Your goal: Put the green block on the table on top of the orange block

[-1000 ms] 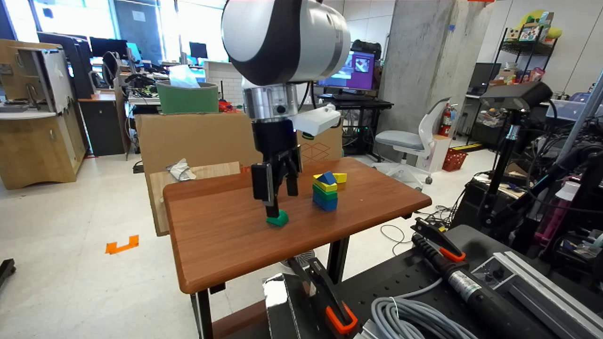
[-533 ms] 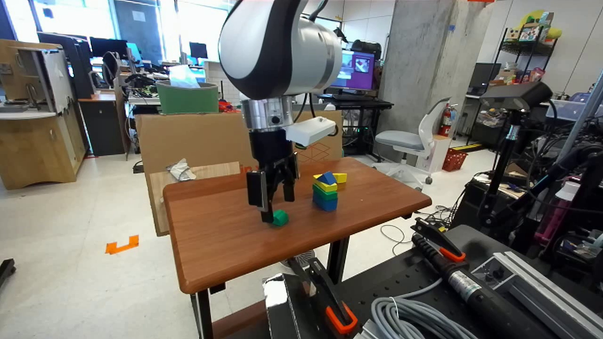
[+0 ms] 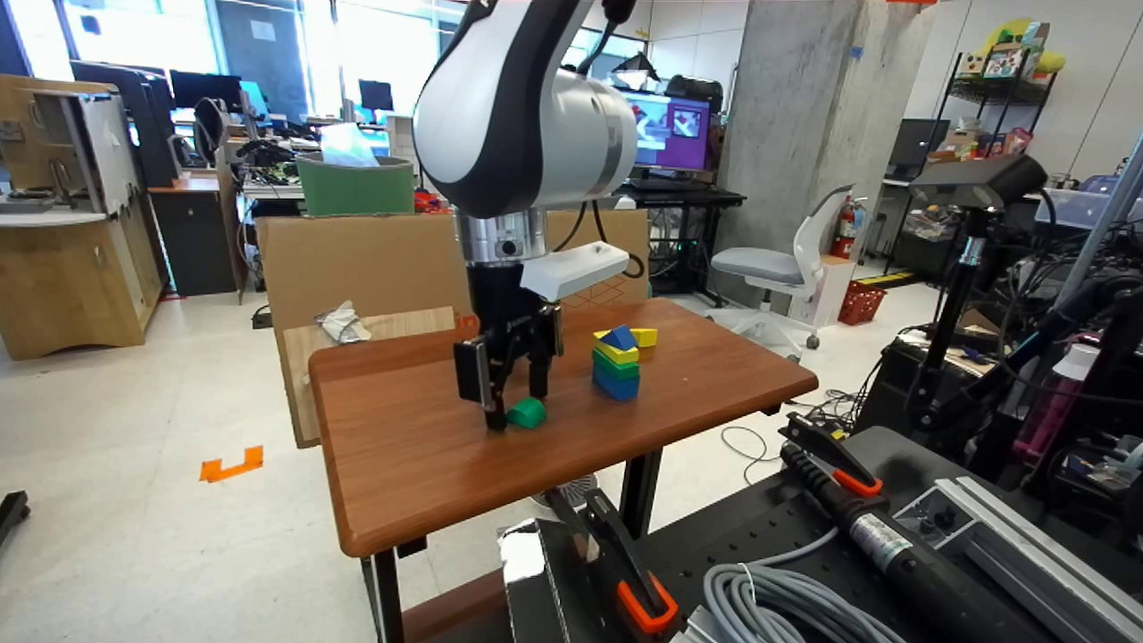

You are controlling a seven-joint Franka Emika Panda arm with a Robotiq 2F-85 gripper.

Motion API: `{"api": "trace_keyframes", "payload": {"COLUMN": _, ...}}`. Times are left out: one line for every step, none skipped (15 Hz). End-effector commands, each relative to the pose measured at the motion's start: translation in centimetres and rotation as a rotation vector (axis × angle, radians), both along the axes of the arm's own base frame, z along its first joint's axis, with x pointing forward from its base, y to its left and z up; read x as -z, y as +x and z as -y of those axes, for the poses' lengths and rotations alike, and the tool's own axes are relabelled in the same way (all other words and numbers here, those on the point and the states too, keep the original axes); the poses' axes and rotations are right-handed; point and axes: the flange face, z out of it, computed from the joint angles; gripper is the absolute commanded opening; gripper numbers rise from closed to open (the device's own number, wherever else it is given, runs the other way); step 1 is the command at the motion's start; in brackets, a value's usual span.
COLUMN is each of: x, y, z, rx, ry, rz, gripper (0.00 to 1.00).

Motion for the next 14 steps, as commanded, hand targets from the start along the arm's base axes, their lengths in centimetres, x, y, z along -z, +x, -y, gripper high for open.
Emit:
{"api": "trace_keyframes", "payload": {"x": 0.3, "y": -0.1, "z": -1.0, "rx": 0.029, "ry": 0.005, "rz": 0.020, "gripper": 0.51}}
{"api": "trace_keyframes", "payload": {"x": 0.2, "y": -0.3, "z": -1.3, "rx": 0.026, "ry": 0.005, "rz": 0.019, "gripper": 0.42}}
{"api": "trace_keyframes", "payload": {"x": 0.0, "y": -0.5, "z": -1.5, "rx": 0.026, "ry": 0.004, "rz": 0.021, "gripper": 0.35}}
{"api": "trace_keyframes", "payload": {"x": -0.1, "y": -0.7, "z": -1.8, "rx": 0.025, "ry": 0.004, "rz": 0.021, "gripper": 0.28}}
{"api": "trace_keyframes", "payload": {"x": -0.2, "y": -1.0, "z": -1.9, "rx": 0.025, "ry": 0.003, "rz": 0.018, "gripper": 0.19}}
{"api": "trace_keyframes", "payload": {"x": -0.3, "y": -1.1, "z": -2.0, "rx": 0.028, "ry": 0.002, "rz": 0.022, "gripper": 0.15}}
{"api": "trace_keyframes", "payload": {"x": -0.4, "y": -1.2, "z": -2.1, "rx": 0.032, "ry": 0.001, "rz": 0.023, "gripper": 0.15}}
{"api": "trace_keyframes", "payload": {"x": -0.5, "y": -1.2, "z": -2.1, "rx": 0.039, "ry": 0.001, "rz": 0.026, "gripper": 0.15}}
{"api": "trace_keyframes", "payload": {"x": -0.6, "y": -1.1, "z": -2.1, "rx": 0.047, "ry": 0.002, "rz": 0.029, "gripper": 0.15}}
{"api": "trace_keyframes", "payload": {"x": -0.7, "y": -1.0, "z": -2.0, "rx": 0.056, "ry": 0.006, "rz": 0.030, "gripper": 0.15}}
{"api": "trace_keyframes", "payload": {"x": -1.1, "y": -0.9, "z": -2.0, "rx": 0.067, "ry": 0.011, "rz": 0.041, "gripper": 0.15}}
{"api": "trace_keyframes", "payload": {"x": -1.7, "y": -0.7, "z": -2.1, "rx": 0.078, "ry": 0.017, "rz": 0.057, "gripper": 0.15}}
{"api": "trace_keyframes", "payload": {"x": -2.5, "y": -0.2, "z": -2.2, "rx": 0.097, "ry": 0.028, "rz": 0.086, "gripper": 0.15}}
{"api": "trace_keyframes", "payload": {"x": -3.3, "y": 0.2, "z": -2.3, "rx": 0.117, "ry": 0.043, "rz": 0.102, "gripper": 0.15}}
